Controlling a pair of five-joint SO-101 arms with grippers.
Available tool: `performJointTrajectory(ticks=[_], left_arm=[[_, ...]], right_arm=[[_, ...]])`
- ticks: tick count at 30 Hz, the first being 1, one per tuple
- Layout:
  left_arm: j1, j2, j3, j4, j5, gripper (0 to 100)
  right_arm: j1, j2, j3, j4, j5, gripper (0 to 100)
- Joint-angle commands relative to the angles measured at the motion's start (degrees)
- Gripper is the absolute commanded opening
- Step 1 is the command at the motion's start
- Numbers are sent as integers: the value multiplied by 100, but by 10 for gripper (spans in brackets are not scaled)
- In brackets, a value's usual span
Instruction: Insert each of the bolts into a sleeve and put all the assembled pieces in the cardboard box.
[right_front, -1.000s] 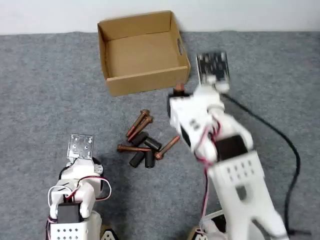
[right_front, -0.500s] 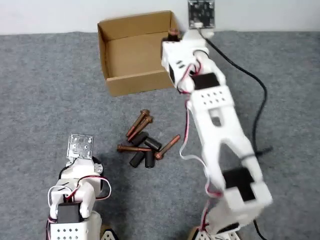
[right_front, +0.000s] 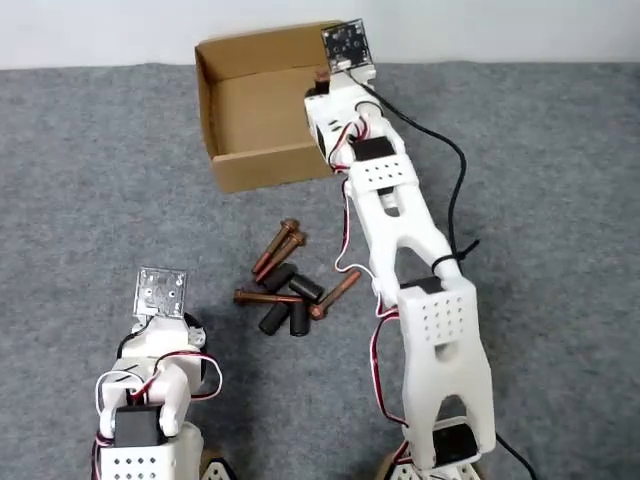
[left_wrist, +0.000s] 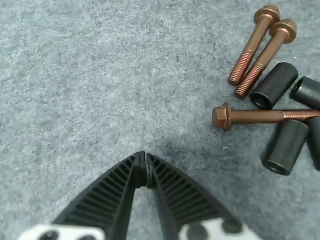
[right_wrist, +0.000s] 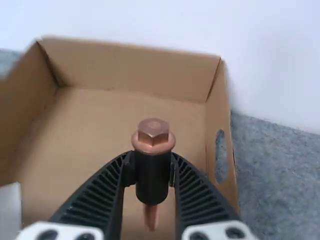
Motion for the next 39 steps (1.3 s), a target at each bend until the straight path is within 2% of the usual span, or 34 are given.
performJointTrajectory(ticks=[1,4,11,18,22,26,35,39], left_arm=[[-35,0,-13,-167,-18,5],[-35,0,-13,-167,-18,5],[-35,0,-13,-176,-18,5],[-35,0,-13,-176,-18,5],[-26,0,-13,-176,-18,5],[-26,0,-13,-176,-18,5],[-26,0,-13,-176,-18,5],[-26,0,-13,-176,-18,5]], right_arm=[[92,110,-923,391,123,102],[101,321,-1354,857,123,159],[84,541,-2303,1534,105,82],[110,593,-3103,3064,88,6],[145,505,-3174,3855,88,9],[75,382,-3622,5156,70,9],[-119,338,-4492,7582,-475,9],[-224,198,-4475,7714,-633,8]])
